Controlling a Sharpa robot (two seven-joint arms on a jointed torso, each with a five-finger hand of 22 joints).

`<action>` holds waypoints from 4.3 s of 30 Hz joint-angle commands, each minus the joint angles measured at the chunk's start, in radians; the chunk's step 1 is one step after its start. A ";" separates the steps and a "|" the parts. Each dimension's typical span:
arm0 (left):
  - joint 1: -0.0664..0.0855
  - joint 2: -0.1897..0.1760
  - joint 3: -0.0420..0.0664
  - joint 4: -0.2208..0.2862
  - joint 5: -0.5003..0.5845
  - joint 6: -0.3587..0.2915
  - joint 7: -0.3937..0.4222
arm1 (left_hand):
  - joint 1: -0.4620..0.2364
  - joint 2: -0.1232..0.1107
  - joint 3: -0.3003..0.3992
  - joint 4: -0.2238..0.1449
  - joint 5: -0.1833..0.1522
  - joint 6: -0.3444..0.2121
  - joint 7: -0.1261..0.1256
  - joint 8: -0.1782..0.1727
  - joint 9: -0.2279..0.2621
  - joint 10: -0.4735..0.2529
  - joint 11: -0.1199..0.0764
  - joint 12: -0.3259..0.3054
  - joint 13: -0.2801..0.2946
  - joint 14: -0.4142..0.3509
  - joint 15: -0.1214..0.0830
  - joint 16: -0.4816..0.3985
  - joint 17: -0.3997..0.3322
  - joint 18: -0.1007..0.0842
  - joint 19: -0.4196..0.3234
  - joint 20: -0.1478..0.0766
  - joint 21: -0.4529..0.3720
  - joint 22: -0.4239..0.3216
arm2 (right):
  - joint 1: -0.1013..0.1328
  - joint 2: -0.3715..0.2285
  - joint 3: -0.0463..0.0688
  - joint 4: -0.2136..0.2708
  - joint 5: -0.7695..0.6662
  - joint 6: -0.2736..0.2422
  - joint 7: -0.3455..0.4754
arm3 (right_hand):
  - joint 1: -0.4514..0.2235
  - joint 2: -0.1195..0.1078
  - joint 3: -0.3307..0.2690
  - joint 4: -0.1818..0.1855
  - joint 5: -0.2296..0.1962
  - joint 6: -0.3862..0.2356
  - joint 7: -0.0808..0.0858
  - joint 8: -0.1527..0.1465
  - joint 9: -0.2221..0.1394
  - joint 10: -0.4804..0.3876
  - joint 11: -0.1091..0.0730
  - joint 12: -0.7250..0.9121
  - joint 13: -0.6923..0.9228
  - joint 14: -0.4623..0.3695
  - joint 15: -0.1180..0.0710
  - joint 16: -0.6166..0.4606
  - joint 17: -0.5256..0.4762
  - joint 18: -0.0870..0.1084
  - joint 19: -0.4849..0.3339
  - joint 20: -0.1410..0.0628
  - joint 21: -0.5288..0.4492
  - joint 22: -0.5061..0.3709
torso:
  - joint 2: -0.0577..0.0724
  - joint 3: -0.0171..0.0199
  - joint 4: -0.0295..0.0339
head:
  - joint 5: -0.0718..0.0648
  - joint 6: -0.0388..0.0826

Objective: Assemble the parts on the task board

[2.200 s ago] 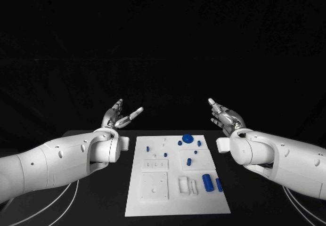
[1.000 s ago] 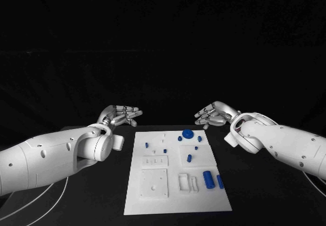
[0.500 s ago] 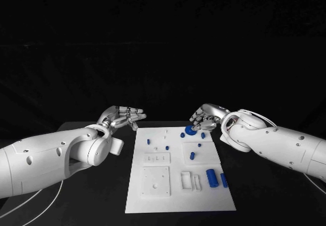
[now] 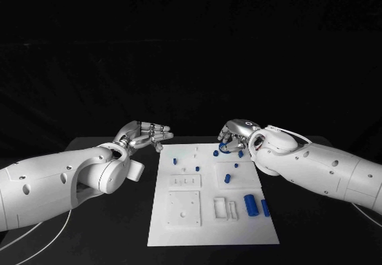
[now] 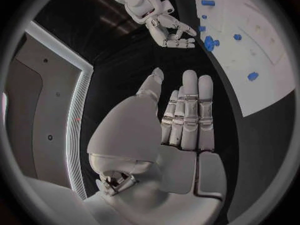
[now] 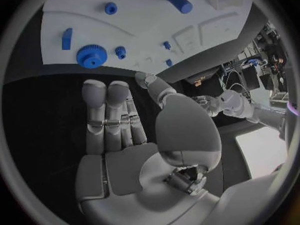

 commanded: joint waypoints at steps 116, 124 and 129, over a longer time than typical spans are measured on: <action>0.030 -0.002 0.003 -0.003 -0.021 0.016 -0.010 | 0.009 -0.029 0.020 0.036 -0.018 -0.011 0.001 0.002 0.001 -0.029 0.006 0.002 0.001 -0.005 0.003 0.016 -0.011 0.021 -0.007 0.003 0.006 0.015 | -0.043 0.082 -0.002 -0.077 -0.181 0.025 -0.097 | 0.043 0.046 0.149 0.019 -0.158 0.168 -0.030 0.010 0.026 0.125 -0.046 0.003 0.080 -0.009 -0.030 0.030 -0.027 -0.021 0.096 -0.029 -0.110 0.395 | 0.053 0.0029 0.0338 | 0.000 -0.014; 0.030 0.000 0.003 -0.006 -0.019 0.017 -0.010 | 0.009 -0.026 0.020 0.035 -0.018 -0.009 0.001 0.002 0.002 -0.028 0.005 0.003 0.001 -0.005 0.003 0.017 -0.011 0.021 -0.006 0.003 0.006 0.015 | -0.044 0.081 -0.002 -0.068 -0.180 -0.051 -0.103 | 0.029 0.048 0.221 -0.004 -0.217 0.191 -0.037 0.007 0.055 0.145 -0.051 0.004 0.122 -0.006 -0.036 0.026 -0.028 -0.027 0.098 -0.037 -0.116 0.413 | 0.053 0.0017 0.0337 | -0.001 -0.011; 0.030 0.001 0.003 -0.013 -0.017 0.017 -0.008 | 0.010 -0.023 0.019 0.032 -0.018 -0.008 0.002 0.002 0.002 -0.025 0.005 0.003 0.001 -0.006 0.003 0.017 -0.011 0.020 -0.007 0.003 0.006 0.016 | -0.043 0.081 -0.001 -0.058 -0.182 -0.124 -0.114 | 0.032 0.042 0.240 -0.003 -0.241 0.194 -0.038 0.007 0.065 0.146 -0.052 0.004 0.136 -0.006 -0.037 0.026 -0.028 -0.029 0.101 -0.039 -0.122 0.423 | 0.052 0.0003 0.0325 | -0.003 -0.003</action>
